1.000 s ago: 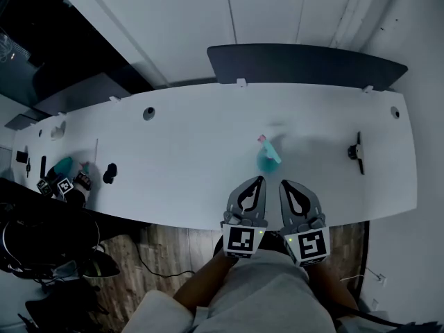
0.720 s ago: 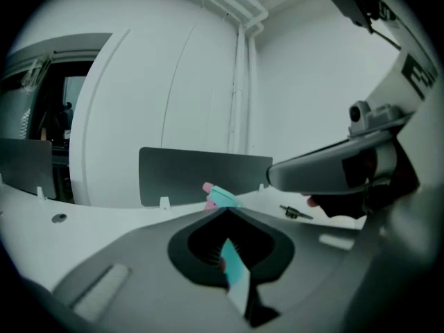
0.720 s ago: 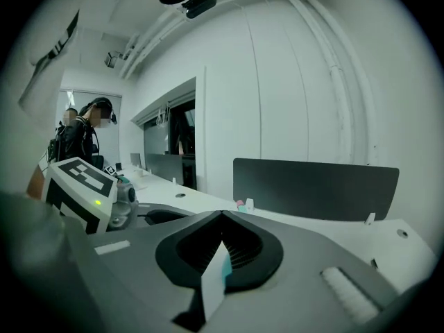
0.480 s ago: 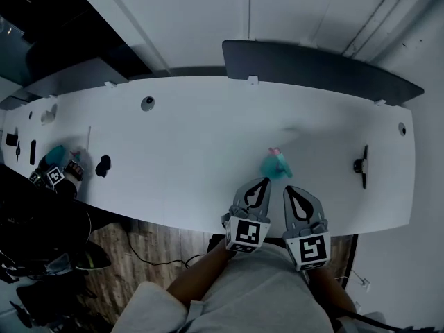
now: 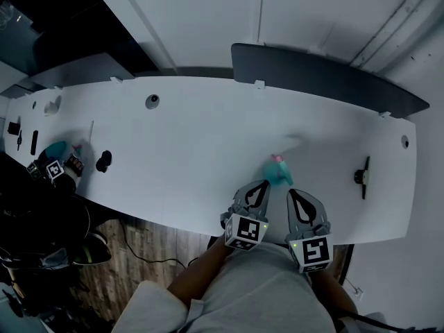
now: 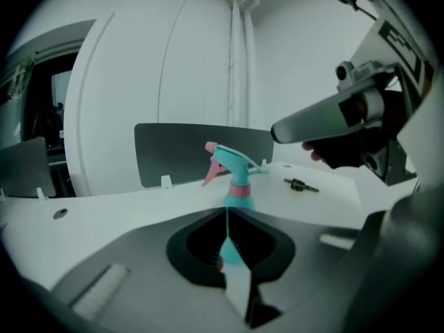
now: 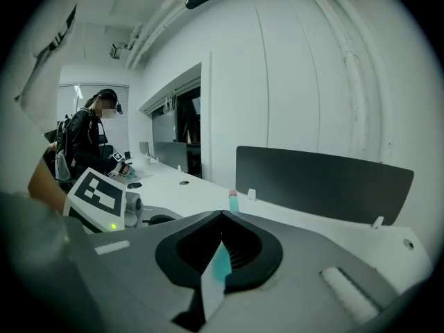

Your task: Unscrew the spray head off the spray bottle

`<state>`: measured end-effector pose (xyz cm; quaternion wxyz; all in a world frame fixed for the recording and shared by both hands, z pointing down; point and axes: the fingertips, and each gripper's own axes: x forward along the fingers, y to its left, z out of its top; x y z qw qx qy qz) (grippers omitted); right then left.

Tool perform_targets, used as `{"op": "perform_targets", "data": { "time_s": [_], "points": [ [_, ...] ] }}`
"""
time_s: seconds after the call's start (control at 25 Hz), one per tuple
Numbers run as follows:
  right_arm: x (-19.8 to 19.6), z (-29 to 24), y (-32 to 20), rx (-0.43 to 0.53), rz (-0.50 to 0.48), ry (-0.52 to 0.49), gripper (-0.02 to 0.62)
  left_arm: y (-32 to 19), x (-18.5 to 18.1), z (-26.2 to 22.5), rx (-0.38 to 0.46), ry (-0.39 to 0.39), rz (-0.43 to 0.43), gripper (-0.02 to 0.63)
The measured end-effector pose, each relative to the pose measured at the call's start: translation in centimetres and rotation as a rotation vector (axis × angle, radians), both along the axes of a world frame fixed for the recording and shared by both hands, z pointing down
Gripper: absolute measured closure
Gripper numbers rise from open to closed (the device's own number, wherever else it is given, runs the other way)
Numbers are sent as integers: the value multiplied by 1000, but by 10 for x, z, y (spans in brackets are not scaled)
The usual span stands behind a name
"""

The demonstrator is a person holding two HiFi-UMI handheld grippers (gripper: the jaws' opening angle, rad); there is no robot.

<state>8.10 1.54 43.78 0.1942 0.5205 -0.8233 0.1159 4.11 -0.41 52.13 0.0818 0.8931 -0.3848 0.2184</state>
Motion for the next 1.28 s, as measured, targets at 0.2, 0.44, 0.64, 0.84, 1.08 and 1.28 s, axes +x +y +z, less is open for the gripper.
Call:
{"op": "perform_targets", "data": {
  "time_s": [0.2, 0.44, 0.64, 0.84, 1.08, 1.28],
  "points": [
    [5, 0, -2, -8, 10, 12, 595, 2, 9, 17, -76, -12, 71, 349],
    [7, 0, -3, -10, 20, 14, 595, 5, 24, 47, -129, -96, 174, 207],
    [12, -1, -6, -12, 31, 19, 595, -4, 38, 64, -143, -124, 198, 186],
    [11, 3, -12, -18, 30, 39, 595, -14, 47, 70, -132, -138, 194, 190],
    [16, 3, -17, -11, 37, 62, 595, -15, 52, 80, -143, -166, 208, 213],
    [20, 7, -19, -37, 48, 71, 594, -22, 54, 85, -137, -181, 196, 236]
  ]
}}
